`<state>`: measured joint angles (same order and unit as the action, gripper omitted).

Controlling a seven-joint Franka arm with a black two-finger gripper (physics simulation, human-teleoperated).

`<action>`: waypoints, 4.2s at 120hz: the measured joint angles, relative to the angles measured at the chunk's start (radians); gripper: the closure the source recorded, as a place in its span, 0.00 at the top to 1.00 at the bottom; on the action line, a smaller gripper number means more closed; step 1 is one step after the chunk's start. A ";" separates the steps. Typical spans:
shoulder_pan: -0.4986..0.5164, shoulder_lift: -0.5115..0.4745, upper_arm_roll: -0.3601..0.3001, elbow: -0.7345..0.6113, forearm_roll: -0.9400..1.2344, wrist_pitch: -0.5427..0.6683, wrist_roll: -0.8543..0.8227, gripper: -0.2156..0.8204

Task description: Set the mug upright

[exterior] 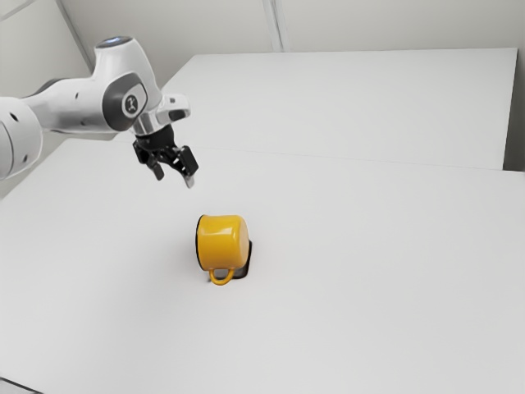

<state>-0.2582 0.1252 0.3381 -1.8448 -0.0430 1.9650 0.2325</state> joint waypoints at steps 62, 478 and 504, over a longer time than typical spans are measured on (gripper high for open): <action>0.096 -0.036 0.062 -0.215 -0.654 -0.046 0.128 0.79; -0.227 0.076 0.110 -0.112 -0.021 -0.066 -0.565 0.04; -0.227 0.152 0.110 -0.036 -0.004 -0.112 -0.635 0.04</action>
<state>-0.4849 0.2773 0.4477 -1.8810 -0.0473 1.8526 -0.4027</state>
